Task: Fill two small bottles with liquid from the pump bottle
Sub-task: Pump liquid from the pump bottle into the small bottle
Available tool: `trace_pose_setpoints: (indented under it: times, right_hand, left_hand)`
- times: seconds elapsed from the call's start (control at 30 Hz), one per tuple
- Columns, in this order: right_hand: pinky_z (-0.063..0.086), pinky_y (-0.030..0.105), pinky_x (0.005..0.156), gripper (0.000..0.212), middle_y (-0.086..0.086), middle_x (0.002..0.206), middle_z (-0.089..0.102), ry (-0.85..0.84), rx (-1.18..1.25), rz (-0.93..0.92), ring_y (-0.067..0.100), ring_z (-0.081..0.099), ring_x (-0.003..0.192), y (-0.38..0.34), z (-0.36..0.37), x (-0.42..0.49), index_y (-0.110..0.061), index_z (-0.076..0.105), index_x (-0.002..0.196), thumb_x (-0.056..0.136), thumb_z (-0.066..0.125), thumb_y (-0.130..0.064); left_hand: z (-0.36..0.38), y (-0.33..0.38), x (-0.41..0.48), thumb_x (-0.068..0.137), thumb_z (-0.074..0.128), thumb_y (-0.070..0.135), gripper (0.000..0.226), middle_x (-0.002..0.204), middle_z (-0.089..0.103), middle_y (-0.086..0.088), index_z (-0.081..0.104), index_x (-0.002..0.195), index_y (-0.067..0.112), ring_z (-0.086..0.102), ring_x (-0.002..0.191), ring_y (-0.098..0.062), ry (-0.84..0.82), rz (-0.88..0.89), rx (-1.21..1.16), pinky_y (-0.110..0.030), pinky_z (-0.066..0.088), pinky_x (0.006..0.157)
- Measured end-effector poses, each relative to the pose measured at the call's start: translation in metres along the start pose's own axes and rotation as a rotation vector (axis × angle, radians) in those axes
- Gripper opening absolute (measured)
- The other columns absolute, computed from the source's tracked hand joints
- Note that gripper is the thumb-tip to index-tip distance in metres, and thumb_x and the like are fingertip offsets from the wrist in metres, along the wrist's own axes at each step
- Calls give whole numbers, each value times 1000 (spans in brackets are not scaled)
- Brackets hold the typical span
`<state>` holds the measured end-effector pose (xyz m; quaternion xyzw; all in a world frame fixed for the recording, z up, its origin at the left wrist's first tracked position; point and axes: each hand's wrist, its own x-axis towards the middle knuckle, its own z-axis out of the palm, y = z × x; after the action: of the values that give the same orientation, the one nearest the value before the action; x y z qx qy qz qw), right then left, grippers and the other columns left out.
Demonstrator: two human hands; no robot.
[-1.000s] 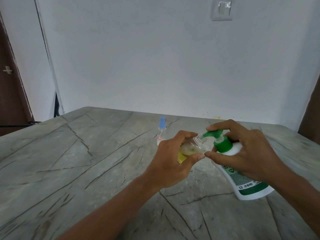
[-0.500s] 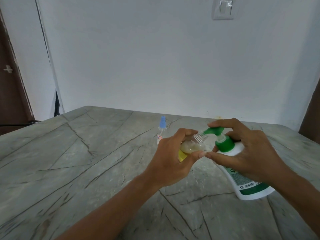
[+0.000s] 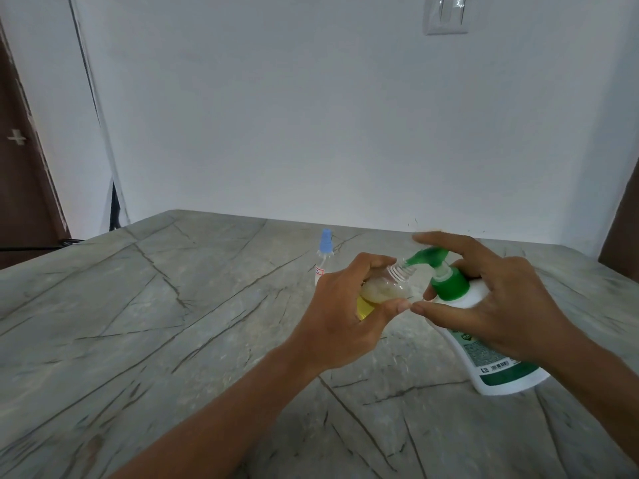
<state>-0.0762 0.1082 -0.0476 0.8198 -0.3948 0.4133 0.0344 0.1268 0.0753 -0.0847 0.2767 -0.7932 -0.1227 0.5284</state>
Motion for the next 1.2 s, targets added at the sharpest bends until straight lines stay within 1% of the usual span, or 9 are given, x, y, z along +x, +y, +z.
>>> trace_pose_setpoints:
  times: [0.07, 0.17, 0.33, 0.5, 0.6, 0.7, 0.83, 0.9, 1.2]
  right_hand:
    - [46, 2, 62, 77, -24, 77, 70, -10, 4, 5, -8, 66, 69, -1, 0, 0, -44, 43, 134, 66, 80, -48]
    - [47, 4, 59, 67, -22, 79, 70, 1, 2, -6, -6, 66, 71, 0, 0, 0, -43, 47, 125, 66, 79, -49]
    - [48, 4, 60, 62, -22, 76, 70, 22, 7, -5, -7, 66, 71, 0, -1, 0, -42, 50, 119, 65, 79, -49]
    - [47, 2, 60, 54, -18, 74, 71, 37, 59, -1, -8, 67, 68, -1, -1, 0, -42, 54, 111, 63, 78, -46]
    - [47, 3, 59, 51, -19, 75, 71, 32, 49, 2, -8, 66, 68, -1, -1, 0, -42, 54, 108, 63, 77, -49]
    - [46, 2, 57, 53, -20, 76, 71, 22, 40, 15, -8, 66, 68, -1, -1, 1, -42, 53, 111, 64, 76, -50]
    - [46, 2, 60, 67, -25, 81, 69, -12, 9, -2, -9, 66, 72, -2, -1, 1, -43, 47, 125, 66, 78, -49]
    - [45, 1, 61, 71, -25, 80, 69, -23, 9, -2, -9, 66, 72, -2, -1, 1, -45, 45, 128, 67, 79, -48]
    - [49, 5, 60, 60, -21, 76, 70, 18, 16, -3, -6, 67, 71, -1, -1, 1, -41, 52, 117, 65, 80, -47]
  left_hand:
    - [0, 0, 0, 83, 73, 28, 45, 104, 69, 5, 57, 121, 9, 63, 84, 2, -2, -4, 2, -8, 47, 68]
    - [0, 0, 1, 83, 73, 29, 45, 106, 68, 5, 56, 121, 10, 61, 84, 6, -4, -1, 17, -6, 46, 69]
    - [1, 1, 1, 83, 73, 30, 46, 107, 69, 4, 57, 121, 10, 65, 88, -1, 6, 4, 8, -13, 51, 71]
    - [2, 1, -2, 82, 75, 25, 44, 102, 68, 6, 58, 120, 8, 62, 83, 4, -2, -3, 5, -7, 45, 69]
    - [2, 1, -3, 82, 76, 24, 44, 101, 67, 8, 58, 120, 9, 60, 82, 8, -15, -3, 18, -4, 43, 68]
    - [1, 1, -2, 82, 75, 25, 44, 101, 68, 8, 58, 119, 8, 62, 81, 6, -15, -6, 18, -5, 44, 68]
    - [0, 1, 0, 83, 75, 26, 44, 104, 69, 7, 58, 120, 11, 63, 86, 3, 4, -10, 16, -8, 47, 71]
    - [0, 1, 0, 83, 74, 27, 44, 104, 69, 7, 58, 120, 11, 64, 86, 1, 4, -9, 16, -10, 49, 70]
    - [1, 2, 0, 83, 73, 32, 45, 105, 68, 6, 57, 120, 11, 63, 85, 0, 4, -2, 13, -9, 48, 69]
